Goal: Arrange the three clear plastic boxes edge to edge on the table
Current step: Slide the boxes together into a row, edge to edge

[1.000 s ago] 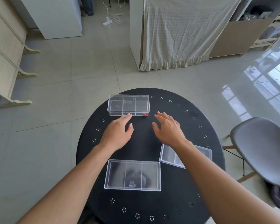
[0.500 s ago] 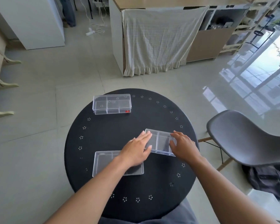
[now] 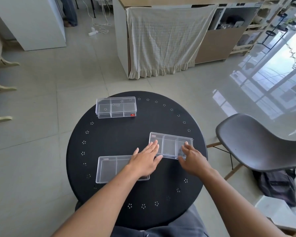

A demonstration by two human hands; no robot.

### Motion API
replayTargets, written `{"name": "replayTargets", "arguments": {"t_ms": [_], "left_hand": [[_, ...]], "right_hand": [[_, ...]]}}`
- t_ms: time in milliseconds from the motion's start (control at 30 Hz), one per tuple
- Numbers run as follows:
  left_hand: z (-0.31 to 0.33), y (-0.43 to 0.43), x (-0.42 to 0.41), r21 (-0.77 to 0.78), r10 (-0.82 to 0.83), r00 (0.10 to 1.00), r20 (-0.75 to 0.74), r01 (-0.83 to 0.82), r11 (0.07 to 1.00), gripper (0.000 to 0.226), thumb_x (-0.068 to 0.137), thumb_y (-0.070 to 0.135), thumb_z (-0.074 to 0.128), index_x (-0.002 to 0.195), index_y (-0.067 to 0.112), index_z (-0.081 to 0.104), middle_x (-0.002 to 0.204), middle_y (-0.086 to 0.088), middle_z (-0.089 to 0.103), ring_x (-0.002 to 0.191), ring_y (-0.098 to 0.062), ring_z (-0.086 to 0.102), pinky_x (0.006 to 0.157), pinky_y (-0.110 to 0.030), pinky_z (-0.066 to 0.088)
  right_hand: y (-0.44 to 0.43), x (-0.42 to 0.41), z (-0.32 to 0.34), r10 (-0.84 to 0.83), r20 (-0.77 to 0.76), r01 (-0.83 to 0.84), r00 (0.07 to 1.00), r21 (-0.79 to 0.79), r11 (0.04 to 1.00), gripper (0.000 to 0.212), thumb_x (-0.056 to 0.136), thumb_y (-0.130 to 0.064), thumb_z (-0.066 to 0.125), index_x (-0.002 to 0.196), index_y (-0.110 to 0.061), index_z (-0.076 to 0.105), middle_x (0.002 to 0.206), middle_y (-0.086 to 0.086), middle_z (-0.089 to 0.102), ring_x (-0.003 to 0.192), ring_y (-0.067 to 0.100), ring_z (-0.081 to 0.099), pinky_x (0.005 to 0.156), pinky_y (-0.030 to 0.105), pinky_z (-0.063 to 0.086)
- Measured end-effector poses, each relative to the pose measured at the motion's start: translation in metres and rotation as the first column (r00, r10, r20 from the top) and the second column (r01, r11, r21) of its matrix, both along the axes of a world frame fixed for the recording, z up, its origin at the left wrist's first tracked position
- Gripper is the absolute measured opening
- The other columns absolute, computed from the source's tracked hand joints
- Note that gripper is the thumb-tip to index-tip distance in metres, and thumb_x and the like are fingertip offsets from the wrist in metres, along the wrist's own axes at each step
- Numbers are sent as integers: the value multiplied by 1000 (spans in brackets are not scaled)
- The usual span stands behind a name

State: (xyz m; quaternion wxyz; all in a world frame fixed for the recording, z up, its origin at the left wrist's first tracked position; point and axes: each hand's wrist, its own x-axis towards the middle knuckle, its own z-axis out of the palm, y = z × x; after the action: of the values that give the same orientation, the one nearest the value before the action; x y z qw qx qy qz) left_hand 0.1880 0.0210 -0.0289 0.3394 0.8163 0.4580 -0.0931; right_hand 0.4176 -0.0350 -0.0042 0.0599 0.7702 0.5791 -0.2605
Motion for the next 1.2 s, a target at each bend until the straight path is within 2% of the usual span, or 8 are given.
{"name": "replayTargets", "arguments": {"t_ms": [167, 400, 600, 700, 1067, 1200], "left_hand": [[-2, 15, -9, -3, 65, 998, 0, -65, 998, 66, 114, 55, 20, 174, 30, 9, 179, 24, -9, 166, 2, -3, 135, -58, 4], [-1, 39, -39, 4, 147, 989, -13, -147, 989, 65, 113, 55, 25, 173, 35, 11, 178, 26, -6, 166, 1, 0, 135, -59, 7], [-1, 58, -71, 21, 231, 973, -8, -231, 973, 65, 113, 55, 28, 173, 35, 13, 179, 25, -3, 167, -2, 3, 134, -60, 9], [-2, 65, -92, 22, 273, 962, -13, -273, 962, 65, 113, 55, 28, 173, 35, 14, 179, 25, -3, 167, -2, 3, 134, -60, 8], [6, 84, -158, 47, 383, 918, -98, -380, 924, 64, 115, 51, 26, 174, 31, 12, 180, 19, -4, 168, -9, 2, 132, -64, 10], [3, 91, -172, 25, 386, 914, -123, -386, 922, 64, 115, 51, 24, 174, 31, 9, 180, 21, -9, 168, -9, -1, 132, -65, 11]], "right_hand": [[17, -5, -5, 31, -15, -31, 999, -17, 999, 69, 108, -46, 48, 171, -23, 31, 183, -8, 12, 162, 29, 36, 120, 58, 45], [52, -29, -14, 92, -61, -93, 994, -16, 996, 77, 108, -44, 50, 174, -19, 21, 184, -5, 5, 167, 25, 24, 127, 55, 36], [85, -58, -16, 172, -75, -174, 982, -24, 984, 76, 109, -44, 50, 175, -21, 19, 184, -6, 2, 169, 21, 17, 127, 52, 38], [101, -79, -15, 224, -78, -228, 971, -44, 973, 76, 111, -41, 47, 176, -19, 14, 184, -5, -2, 170, 20, 11, 131, 49, 32], [146, -153, -19, 361, -89, -368, 928, -85, 926, 77, 113, -44, 42, 176, -20, 6, 185, -2, -6, 170, 33, 3, 134, 54, 24], [156, -166, -17, 384, -82, -390, 920, -89, 916, 75, 112, -42, 43, 175, -18, 10, 184, 0, -2, 169, 35, 9, 131, 56, 30]]}}
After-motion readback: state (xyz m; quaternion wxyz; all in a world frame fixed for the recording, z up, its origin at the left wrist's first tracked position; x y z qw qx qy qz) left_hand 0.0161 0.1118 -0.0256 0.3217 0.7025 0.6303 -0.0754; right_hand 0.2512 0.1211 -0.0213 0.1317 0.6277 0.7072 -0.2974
